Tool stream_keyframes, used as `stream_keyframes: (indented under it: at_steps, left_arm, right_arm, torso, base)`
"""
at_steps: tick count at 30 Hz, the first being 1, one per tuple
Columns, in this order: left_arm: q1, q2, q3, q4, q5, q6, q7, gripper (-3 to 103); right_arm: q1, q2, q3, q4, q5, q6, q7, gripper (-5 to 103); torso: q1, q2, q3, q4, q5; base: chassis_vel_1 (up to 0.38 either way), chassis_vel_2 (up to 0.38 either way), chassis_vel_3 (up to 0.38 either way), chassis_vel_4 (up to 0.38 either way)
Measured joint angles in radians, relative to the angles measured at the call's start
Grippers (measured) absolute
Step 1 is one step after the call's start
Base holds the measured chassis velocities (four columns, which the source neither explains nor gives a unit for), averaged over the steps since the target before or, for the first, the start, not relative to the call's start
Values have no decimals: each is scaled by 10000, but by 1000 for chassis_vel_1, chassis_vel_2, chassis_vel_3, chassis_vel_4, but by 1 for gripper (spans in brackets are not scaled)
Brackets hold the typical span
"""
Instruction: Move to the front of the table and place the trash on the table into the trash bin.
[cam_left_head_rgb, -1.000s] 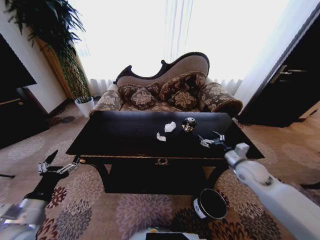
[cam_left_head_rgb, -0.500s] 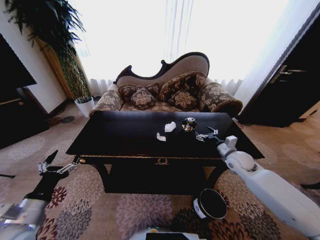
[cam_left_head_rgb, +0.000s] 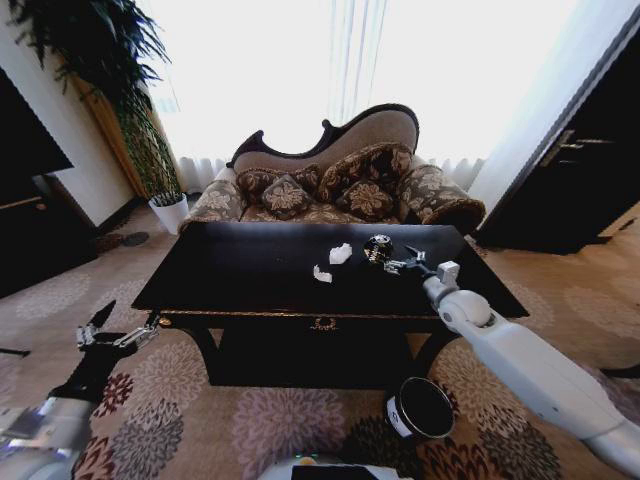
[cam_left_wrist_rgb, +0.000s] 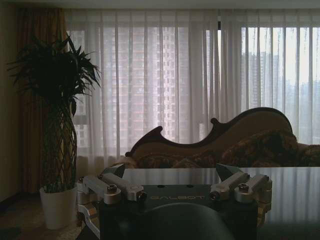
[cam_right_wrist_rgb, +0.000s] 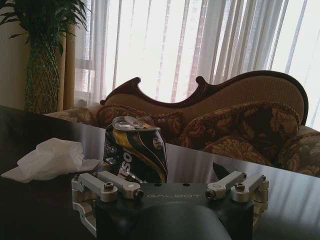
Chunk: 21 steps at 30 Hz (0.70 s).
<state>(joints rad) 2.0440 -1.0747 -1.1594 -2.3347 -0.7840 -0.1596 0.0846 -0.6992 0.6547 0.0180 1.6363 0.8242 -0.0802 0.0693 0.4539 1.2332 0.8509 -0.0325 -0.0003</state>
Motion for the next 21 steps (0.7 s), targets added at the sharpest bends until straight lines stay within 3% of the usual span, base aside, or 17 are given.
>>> stream_keyframes:
  at_steps: [21]
  left_arm:
    - [0, 0, 0, 0, 0, 0, 0, 100]
  right_arm:
    - [1029, 777, -1094, -792, -249, 58, 31, 100]
  torso:
    - [0, -1, 0, -1, 0]
  base:
    - [0, 0, 0, 0]
